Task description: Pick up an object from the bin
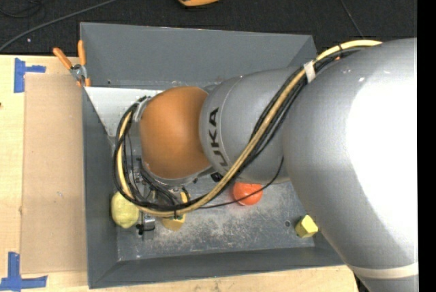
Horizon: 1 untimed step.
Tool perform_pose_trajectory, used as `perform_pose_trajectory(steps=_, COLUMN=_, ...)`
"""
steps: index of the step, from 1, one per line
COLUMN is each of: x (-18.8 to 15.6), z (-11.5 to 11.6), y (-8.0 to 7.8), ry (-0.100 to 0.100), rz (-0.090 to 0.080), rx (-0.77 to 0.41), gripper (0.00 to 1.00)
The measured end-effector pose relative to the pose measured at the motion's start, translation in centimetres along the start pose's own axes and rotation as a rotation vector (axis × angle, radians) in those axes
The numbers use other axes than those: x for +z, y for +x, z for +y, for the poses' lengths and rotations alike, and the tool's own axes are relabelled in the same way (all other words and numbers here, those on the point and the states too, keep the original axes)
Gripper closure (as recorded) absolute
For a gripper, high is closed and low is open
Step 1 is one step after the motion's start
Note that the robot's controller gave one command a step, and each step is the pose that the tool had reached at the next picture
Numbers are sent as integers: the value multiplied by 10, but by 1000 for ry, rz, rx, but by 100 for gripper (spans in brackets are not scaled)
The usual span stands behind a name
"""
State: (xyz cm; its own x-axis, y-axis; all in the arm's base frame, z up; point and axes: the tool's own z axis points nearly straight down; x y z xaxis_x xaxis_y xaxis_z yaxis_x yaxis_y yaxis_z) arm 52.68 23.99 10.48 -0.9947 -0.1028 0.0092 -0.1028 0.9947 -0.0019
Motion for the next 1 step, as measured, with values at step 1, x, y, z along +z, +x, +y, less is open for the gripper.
perform_pose_trajectory(steps=1, x=37, z=-2, y=48, ry=0, rz=-1, rx=251, gripper=0)
